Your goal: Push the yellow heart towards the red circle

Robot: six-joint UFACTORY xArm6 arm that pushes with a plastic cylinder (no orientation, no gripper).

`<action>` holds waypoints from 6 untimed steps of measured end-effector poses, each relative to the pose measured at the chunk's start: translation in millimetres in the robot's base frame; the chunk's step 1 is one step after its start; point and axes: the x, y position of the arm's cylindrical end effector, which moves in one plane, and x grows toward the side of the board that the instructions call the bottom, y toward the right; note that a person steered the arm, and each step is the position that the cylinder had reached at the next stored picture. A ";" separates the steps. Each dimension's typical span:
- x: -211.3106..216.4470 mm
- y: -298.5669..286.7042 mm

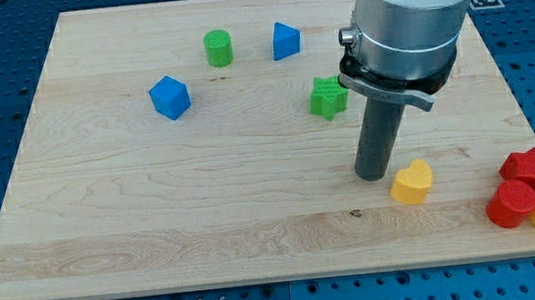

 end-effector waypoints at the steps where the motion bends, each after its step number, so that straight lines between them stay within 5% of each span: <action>1: 10.8 -34.2; 6: 21.2 70.9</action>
